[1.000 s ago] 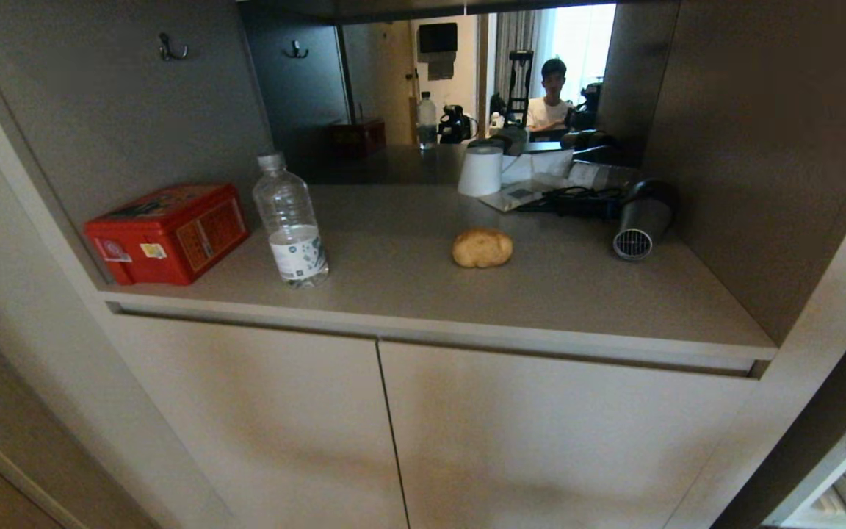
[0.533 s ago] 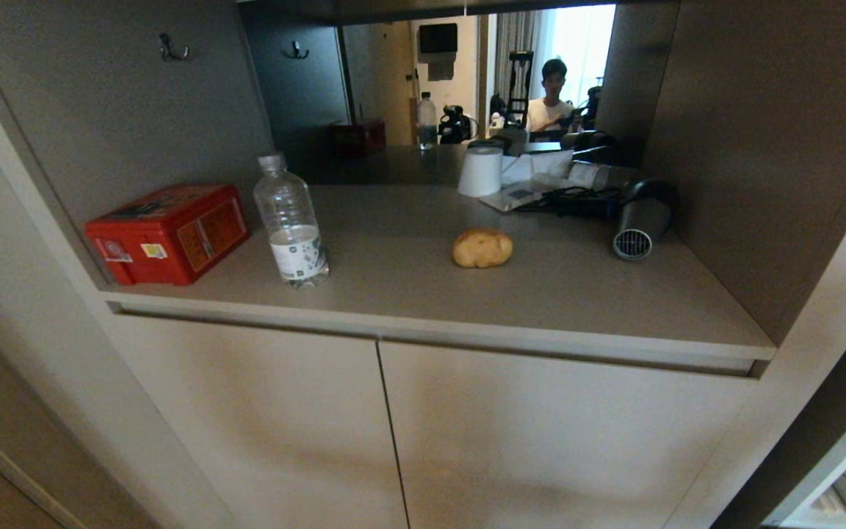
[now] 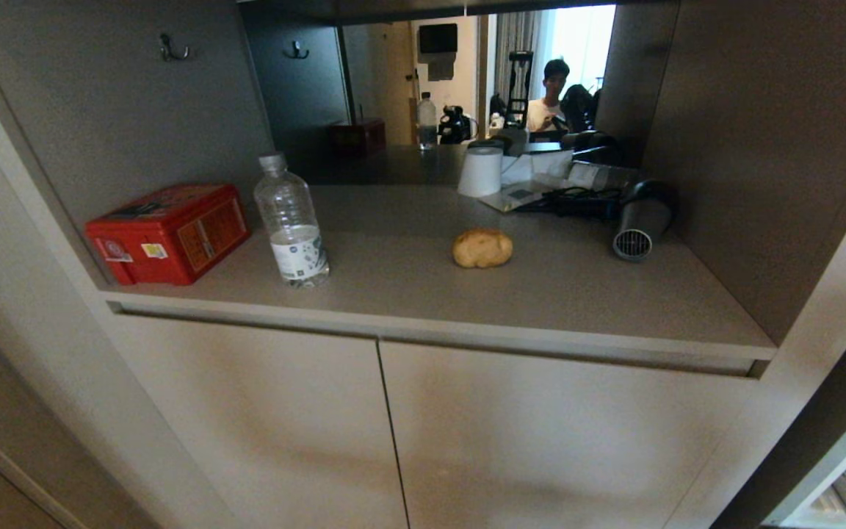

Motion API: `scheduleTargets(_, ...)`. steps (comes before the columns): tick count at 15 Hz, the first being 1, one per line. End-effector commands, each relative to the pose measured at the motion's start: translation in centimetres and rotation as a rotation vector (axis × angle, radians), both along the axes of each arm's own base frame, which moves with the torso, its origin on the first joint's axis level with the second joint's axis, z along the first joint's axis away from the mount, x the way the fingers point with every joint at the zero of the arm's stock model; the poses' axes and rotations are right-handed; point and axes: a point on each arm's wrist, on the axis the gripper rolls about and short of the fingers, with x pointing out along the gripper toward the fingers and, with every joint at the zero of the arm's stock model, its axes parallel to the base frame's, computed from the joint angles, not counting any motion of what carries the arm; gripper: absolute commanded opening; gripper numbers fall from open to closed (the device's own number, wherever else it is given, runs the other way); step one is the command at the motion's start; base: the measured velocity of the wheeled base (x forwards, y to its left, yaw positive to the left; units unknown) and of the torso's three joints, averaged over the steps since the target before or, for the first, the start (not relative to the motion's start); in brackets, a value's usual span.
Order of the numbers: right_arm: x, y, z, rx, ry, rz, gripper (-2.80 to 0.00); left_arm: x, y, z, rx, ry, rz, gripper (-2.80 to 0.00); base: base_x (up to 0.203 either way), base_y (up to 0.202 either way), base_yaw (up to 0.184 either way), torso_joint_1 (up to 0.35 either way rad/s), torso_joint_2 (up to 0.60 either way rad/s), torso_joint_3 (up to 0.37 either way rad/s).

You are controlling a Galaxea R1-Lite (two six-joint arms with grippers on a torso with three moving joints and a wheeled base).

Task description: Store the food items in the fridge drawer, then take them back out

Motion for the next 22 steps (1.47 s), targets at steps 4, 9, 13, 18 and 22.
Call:
scheduleTargets(4,2.0,-3.7,-0.2,0.136,0.122,-0.181,-2.8,0.1,0.0,-0.3,-0.001,0.009,0.0,-2.8,0.0,0.0,0.0,0.0,0.0,0.0)
scheduleTargets(9,3.8,-9.2,-1.1,0.262,0.14,-0.26,-2.8,0.1,0.0,-0.3,0.0,0.009,0.0,-2.8,0.0,0.0,0.0,0.0,0.0,0.0)
scheduleTargets(13,4.8,-13.2,-3.4,0.334,0.167,-0.321,-2.8,0.1,0.0,-0.3,0.0,0.009,0.0,-2.8,0.0,0.0,0.0,0.0,0.0,0.0)
scheduleTargets(18,5.7,-17.3,-5.9,0.38,0.184,-0.369,-2.8,0.1,0.0,-0.3,-0.001,0.009,-0.001,-2.8,0.0,0.0,0.0,0.0,0.0,0.0)
scheduleTargets(22,6.3,-19.7,-6.9,0.405,0.197,-0.384,-2.8,0.1,0.0,-0.3,0.001,0.009,0.0,-2.8,0.0,0.0,0.0,0.0,0.0,0.0)
